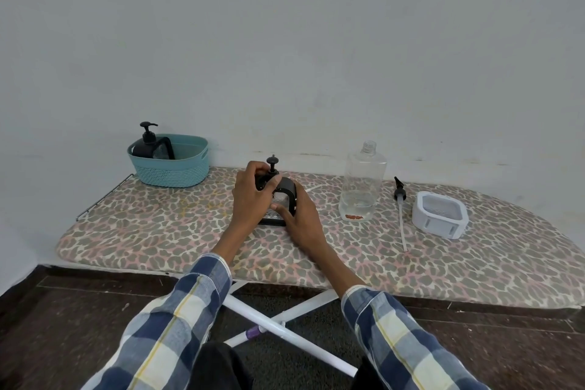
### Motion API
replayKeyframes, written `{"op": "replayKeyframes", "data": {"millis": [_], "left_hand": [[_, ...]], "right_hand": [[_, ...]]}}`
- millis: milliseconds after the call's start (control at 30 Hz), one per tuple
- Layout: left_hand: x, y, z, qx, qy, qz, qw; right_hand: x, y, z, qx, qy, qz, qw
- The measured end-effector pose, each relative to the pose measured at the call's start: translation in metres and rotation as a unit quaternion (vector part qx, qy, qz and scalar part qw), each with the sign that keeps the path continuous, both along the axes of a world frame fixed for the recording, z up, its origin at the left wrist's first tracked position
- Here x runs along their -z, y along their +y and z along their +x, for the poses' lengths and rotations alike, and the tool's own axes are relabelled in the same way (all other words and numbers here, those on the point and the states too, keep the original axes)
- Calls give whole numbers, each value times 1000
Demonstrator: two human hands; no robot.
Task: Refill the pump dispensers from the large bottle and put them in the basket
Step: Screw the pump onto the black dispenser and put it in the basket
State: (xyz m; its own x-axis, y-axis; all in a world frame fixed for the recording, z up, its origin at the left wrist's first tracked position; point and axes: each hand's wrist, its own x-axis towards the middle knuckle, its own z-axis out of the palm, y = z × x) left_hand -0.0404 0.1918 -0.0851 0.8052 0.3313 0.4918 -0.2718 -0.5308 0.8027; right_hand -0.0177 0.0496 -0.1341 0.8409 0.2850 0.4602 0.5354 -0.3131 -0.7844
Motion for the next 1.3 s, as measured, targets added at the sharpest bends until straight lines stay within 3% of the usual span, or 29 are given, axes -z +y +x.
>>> {"op": "replayKeyframes", "data": {"millis": [233,500,1033,1133,1300], "left_hand": [[23,17,19,24,20,-2,1000],[0,0,-2,13,12,-48,999],[7,14,0,45,47,18,998],[9,16,-4,74,58,-9,996],[9,23,-6,107,73,-18,991]], "right_hand": [[3,1,3,6,-3,-3,1000],[1,-1,0,0,6,5,1000],[-4,-2,-5,11,40,50,998],[-6,-6,-3,53,3,75,996],[-42,-5,4,39,-57,53,996]]}}
